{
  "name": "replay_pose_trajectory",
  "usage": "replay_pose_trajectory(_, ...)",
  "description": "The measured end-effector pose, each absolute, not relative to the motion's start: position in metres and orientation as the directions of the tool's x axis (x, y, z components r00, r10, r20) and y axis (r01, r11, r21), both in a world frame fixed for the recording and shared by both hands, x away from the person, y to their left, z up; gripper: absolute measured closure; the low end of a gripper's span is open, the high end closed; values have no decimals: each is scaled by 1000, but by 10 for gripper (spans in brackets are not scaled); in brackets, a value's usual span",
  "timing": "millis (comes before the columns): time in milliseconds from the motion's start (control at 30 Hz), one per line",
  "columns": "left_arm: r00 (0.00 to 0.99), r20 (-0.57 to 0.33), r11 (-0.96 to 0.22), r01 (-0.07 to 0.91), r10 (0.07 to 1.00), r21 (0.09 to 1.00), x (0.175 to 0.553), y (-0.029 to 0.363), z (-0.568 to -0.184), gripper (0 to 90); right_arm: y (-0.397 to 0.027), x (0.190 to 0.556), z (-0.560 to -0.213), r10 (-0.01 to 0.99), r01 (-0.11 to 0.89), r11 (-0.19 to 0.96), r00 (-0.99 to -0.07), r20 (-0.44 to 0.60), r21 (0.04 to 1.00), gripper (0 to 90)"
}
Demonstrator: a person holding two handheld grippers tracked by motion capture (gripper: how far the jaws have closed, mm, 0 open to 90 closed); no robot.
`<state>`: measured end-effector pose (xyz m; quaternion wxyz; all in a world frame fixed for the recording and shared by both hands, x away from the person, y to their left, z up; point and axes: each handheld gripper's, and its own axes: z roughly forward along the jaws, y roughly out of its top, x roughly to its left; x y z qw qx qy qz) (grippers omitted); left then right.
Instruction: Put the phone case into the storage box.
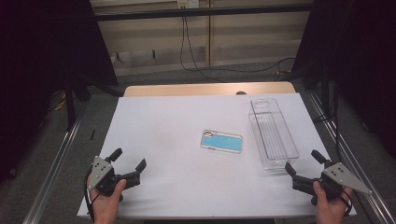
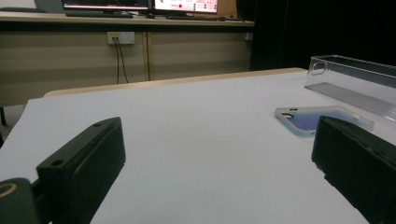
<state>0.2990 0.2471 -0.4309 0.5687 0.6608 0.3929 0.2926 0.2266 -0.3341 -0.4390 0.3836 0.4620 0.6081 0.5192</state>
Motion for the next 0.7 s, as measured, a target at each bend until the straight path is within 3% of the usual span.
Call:
replay_pose_trajectory(567, 513, -64, -43, 194, 856, 980, 298, 246, -430, 29, -332, 232, -441, 949, 168, 37, -314, 18, 985, 0)
replay_pose_trajectory(700, 505, -29, -78, 190, 863, 979, 297, 244, -430, 29, -330, 234, -440, 945, 166, 44, -325, 13, 985, 0)
